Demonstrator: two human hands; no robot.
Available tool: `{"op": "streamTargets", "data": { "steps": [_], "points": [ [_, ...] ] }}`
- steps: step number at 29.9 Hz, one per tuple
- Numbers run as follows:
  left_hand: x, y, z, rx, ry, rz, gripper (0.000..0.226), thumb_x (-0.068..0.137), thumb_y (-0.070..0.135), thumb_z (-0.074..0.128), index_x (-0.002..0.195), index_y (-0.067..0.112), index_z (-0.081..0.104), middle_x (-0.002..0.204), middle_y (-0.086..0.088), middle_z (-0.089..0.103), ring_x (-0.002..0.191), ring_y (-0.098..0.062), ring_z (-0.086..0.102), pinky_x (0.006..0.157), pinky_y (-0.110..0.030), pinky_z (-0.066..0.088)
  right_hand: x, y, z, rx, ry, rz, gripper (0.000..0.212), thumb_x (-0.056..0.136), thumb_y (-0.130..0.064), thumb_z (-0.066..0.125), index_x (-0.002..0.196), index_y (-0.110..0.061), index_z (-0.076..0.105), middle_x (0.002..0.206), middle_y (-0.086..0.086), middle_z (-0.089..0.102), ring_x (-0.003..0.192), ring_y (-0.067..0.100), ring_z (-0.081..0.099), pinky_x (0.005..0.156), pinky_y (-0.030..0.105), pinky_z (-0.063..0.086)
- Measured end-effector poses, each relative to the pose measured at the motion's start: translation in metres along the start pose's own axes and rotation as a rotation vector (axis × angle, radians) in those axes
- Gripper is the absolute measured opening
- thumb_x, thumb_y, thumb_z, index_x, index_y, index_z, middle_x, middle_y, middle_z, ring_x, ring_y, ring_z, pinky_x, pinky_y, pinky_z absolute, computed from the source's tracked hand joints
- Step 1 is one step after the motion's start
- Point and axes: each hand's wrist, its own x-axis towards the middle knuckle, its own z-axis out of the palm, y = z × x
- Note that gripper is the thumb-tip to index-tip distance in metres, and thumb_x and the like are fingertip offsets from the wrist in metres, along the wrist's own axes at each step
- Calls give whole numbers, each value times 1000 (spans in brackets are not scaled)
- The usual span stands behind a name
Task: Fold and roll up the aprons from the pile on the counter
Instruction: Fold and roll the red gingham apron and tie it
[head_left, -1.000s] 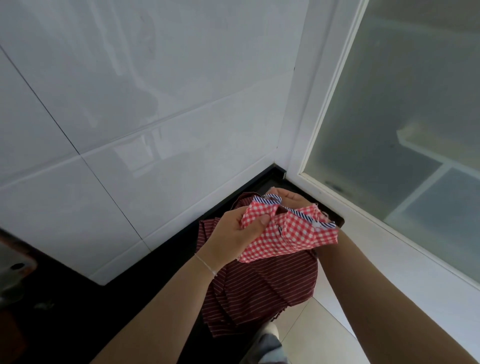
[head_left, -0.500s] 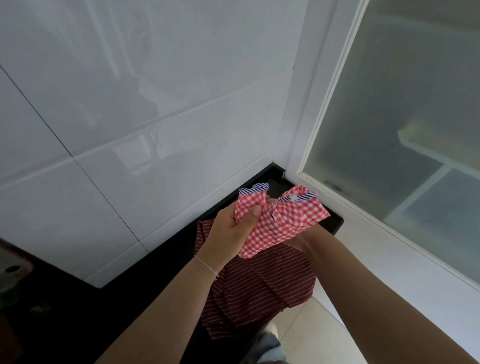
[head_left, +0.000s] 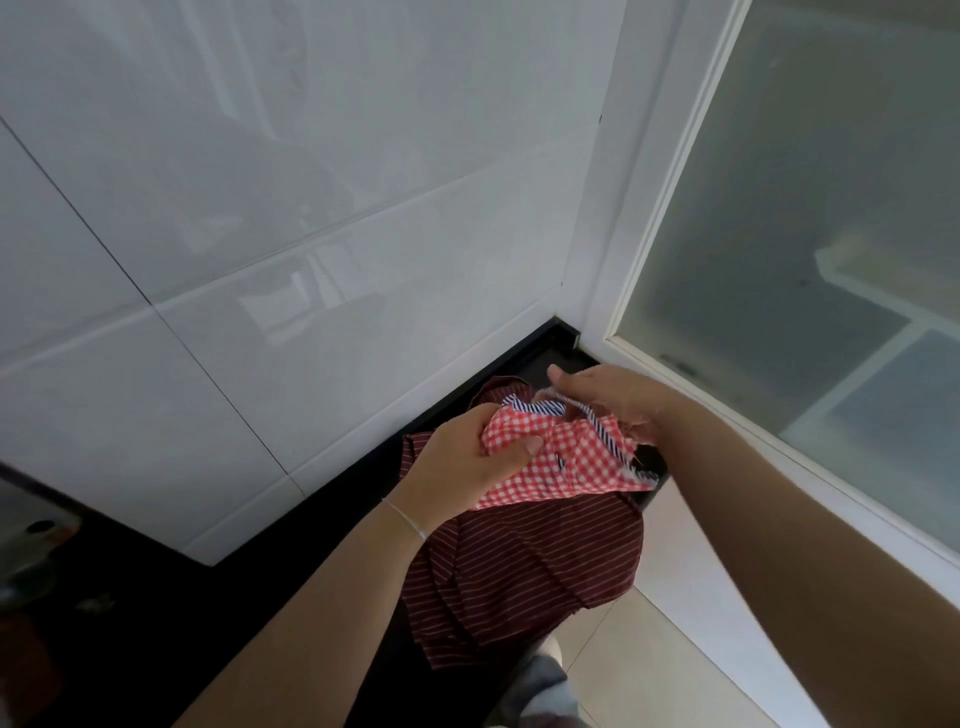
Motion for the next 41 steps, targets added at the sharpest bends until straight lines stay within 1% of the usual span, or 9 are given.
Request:
{"op": "streamTargets", "data": {
  "steps": [3,6,10,15,22,27,31,36,41],
  "points": [
    [5,-8,0,225,84,32,43,80,62,56,96,22,61,84,11,66,75,2,62,63,-12,51,5,3,-7,-98,-89,98,89,76,-84,26,112,-10,61,130,11,59,120,30,55,104,43,42],
    [9,-18,0,386,181,82,51,79,69,50,85,20,60,75,8,63,68,-4,60,61,-24,54,5,6,2,-131,-263,70,99,59,-91,41,125,-18,50,129,8,58,119,28,56,104,49,43],
    [10,-25,-1,410,254,119,35,83,57,57,76,23,55,67,10,55,63,-3,54,55,-14,44,12,16,22,-331,-36,-240,64,67,-67,64,109,-19,62,107,0,65,101,19,63,93,36,51],
    [18,-31,-21,198,-196,-115,53,85,58,58,61,12,46,55,2,47,50,-11,45,50,-22,36,17,29,33,-298,55,-439,11,82,-32,72,91,-27,67,99,-9,62,94,8,60,86,27,51],
    [17,-32,-38,-140,-570,-355,37,79,62,49,108,41,58,105,9,69,99,-10,64,95,-26,47,17,27,46,-296,19,-544,4,89,-27,63,93,-30,64,98,-12,60,96,3,58,87,20,46],
    [19,-42,-28,-93,-443,-305,46,85,63,48,117,32,59,108,3,69,99,-16,67,93,-30,52,25,21,36,-356,186,-322,44,92,-49,52,125,-19,47,114,-6,54,101,8,54,91,28,46],
    [20,-47,-20,-61,-315,-256,47,90,64,41,115,28,60,102,-4,70,90,-19,67,86,-28,51,30,12,24,-564,290,-131,49,83,-66,52,75,-18,51,68,-4,48,58,4,45,57,20,34],
    [20,-44,-6,-202,-149,-373,39,96,56,32,95,27,58,87,2,67,72,-5,65,66,-16,52,32,1,29,-537,512,-273,23,93,-38,56,87,-18,64,81,-9,60,79,7,57,60,16,35],
    [33,-54,5,-452,108,-532,55,93,63,34,114,19,60,105,-6,68,94,-19,66,90,-35,53,23,-6,47,-221,657,-478,18,95,-34,54,92,-19,62,81,-11,61,74,0,55,65,18,40]
  ]
}}
